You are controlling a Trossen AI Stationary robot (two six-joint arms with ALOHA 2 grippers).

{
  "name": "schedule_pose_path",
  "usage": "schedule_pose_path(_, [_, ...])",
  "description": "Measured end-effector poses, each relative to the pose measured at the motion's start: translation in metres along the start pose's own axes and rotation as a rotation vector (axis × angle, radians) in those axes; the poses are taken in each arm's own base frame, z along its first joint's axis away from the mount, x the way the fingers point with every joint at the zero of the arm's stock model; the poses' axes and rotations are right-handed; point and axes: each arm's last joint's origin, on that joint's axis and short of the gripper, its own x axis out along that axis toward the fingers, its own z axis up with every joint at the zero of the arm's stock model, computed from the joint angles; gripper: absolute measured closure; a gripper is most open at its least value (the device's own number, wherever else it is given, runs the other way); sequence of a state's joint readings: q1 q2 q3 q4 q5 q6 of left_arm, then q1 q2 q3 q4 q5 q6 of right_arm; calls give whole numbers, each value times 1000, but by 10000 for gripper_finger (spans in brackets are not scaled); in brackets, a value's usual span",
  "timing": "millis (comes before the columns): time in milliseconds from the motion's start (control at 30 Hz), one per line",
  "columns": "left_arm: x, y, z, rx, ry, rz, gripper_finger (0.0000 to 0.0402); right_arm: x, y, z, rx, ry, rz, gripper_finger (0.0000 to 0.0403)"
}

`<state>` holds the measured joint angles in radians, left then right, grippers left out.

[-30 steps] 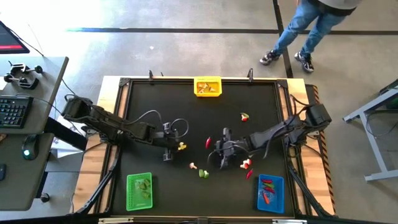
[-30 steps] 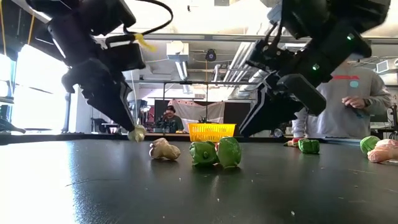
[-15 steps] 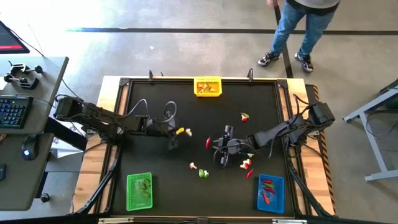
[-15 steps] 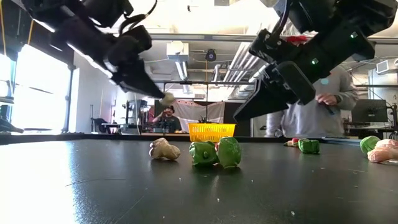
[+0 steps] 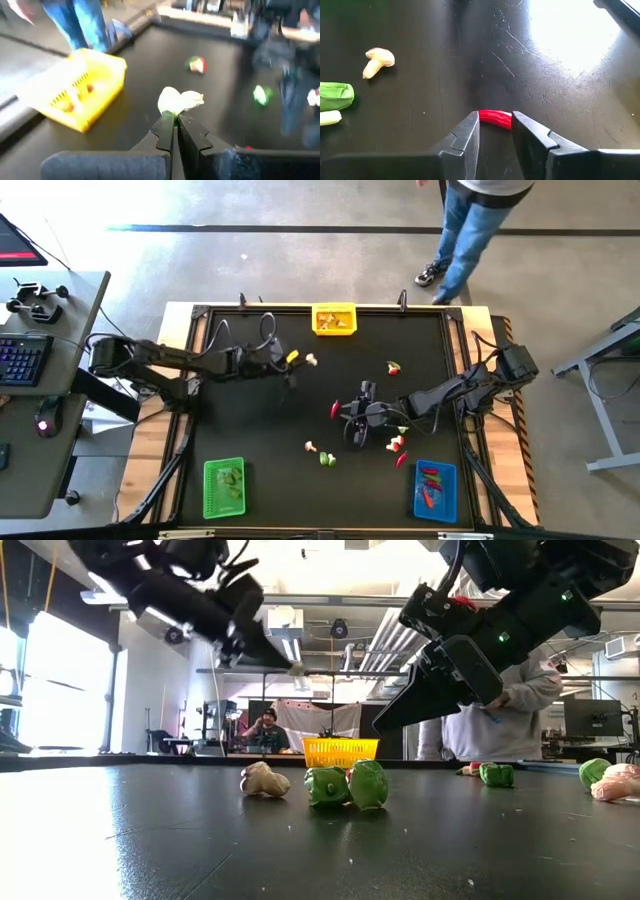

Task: Sort produce into baskets
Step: Put the bottom left brown mushroom into the yellow bin

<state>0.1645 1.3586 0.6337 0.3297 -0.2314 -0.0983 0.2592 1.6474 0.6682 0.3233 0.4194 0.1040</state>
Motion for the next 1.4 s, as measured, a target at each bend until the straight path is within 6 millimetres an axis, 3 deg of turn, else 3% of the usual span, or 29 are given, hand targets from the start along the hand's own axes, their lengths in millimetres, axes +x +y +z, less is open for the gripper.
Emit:
schedule_pose_path(267, [2,8,65,78,-186,30,401,0,-1,0,2,-2,-2,299])
schedule_pose_path(400, [9,18,77,91,-204,69,401,1,-2,0,4,0,-6,299])
schedule_pose_path(533, [26,35,74,98,-161,133,401,1,-3,0,7,1,-9,299])
schedule_pose_path(833, [90,86,56,58,-6,258,401,2,-5,1,11,1,-13,299])
schedule_pose_path(1033, [127,109,41,36,145,300,401,2,-5,0,10,2,-13,299])
schedule_pose_path(1400, [153,127,19,-51,250,216,400,2,-5,0,19,7,-9,299])
